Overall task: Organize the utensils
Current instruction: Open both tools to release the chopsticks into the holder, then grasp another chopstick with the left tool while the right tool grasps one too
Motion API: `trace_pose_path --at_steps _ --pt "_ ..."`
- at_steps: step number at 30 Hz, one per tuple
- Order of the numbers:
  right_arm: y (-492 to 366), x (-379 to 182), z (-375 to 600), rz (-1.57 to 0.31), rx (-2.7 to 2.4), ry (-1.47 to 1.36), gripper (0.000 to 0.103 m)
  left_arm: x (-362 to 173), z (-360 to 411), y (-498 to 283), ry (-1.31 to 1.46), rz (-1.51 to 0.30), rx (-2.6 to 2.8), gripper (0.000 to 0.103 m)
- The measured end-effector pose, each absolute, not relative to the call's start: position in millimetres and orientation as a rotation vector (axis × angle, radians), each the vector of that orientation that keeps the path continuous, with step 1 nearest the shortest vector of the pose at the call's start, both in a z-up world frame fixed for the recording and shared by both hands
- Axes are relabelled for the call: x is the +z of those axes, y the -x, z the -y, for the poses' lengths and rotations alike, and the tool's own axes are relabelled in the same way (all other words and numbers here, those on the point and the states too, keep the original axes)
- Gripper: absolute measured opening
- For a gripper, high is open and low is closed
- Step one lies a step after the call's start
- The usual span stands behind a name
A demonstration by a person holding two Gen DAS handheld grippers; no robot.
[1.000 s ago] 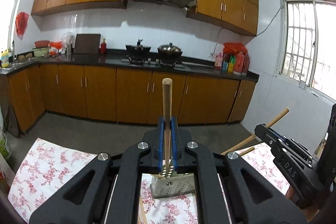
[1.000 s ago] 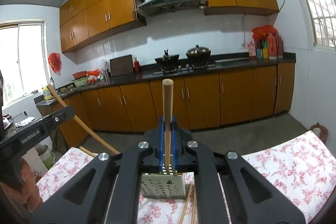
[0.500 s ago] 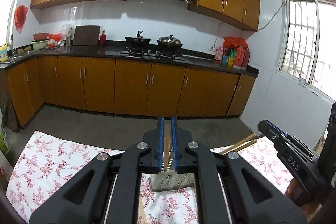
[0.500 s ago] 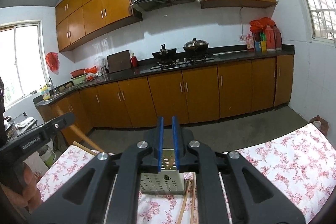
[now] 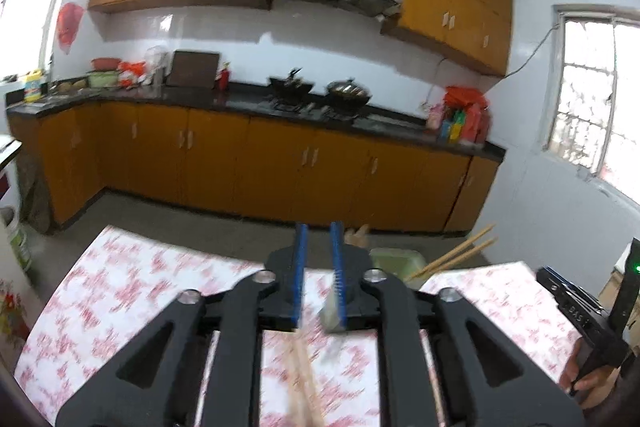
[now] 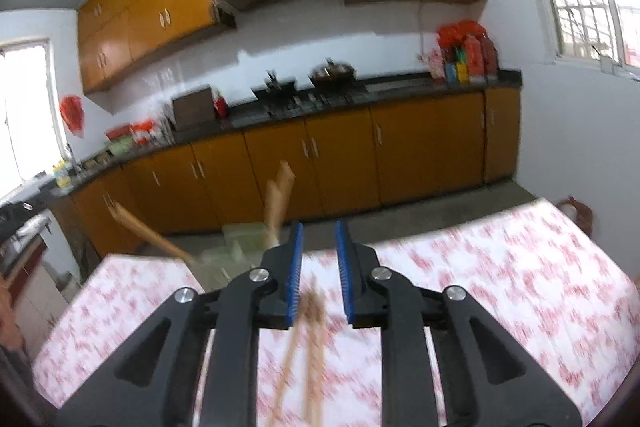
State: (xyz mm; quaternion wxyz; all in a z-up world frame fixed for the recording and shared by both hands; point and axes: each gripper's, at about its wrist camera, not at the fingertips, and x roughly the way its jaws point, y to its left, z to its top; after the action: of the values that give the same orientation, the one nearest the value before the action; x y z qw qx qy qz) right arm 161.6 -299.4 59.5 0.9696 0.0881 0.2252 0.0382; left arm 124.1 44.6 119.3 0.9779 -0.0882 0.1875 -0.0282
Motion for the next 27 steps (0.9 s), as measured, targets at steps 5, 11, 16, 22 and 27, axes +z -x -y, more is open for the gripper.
trace_pose_path --at_steps 5,11,16,22,27 --pt "-172.7 -9.6 296.4 -0.654 0.081 -0.192 0.019 57.1 -59.8 -128.1 0.129 -0.510 0.047 0.023" --pt "-177.5 -74.9 263.2 -0.835 0.149 -0.161 0.019 -5.9 -70.1 -125.4 0.171 -0.666 0.067 0.023" --pt "-183.9 -98.1 252.0 -0.889 0.153 -0.145 0.019 -41.9 -66.8 -117.0 0.181 -0.754 0.061 0.023" --pt "-196.5 -105.6 248.1 -0.909 0.133 -0.122 0.019 -53.2 -61.3 -116.1 0.175 -0.781 0.043 0.023" --pt "-195.7 -107.0 245.7 -0.902 0.106 -0.061 0.011 -56.3 -53.3 -121.2 0.171 -0.796 0.020 0.023"
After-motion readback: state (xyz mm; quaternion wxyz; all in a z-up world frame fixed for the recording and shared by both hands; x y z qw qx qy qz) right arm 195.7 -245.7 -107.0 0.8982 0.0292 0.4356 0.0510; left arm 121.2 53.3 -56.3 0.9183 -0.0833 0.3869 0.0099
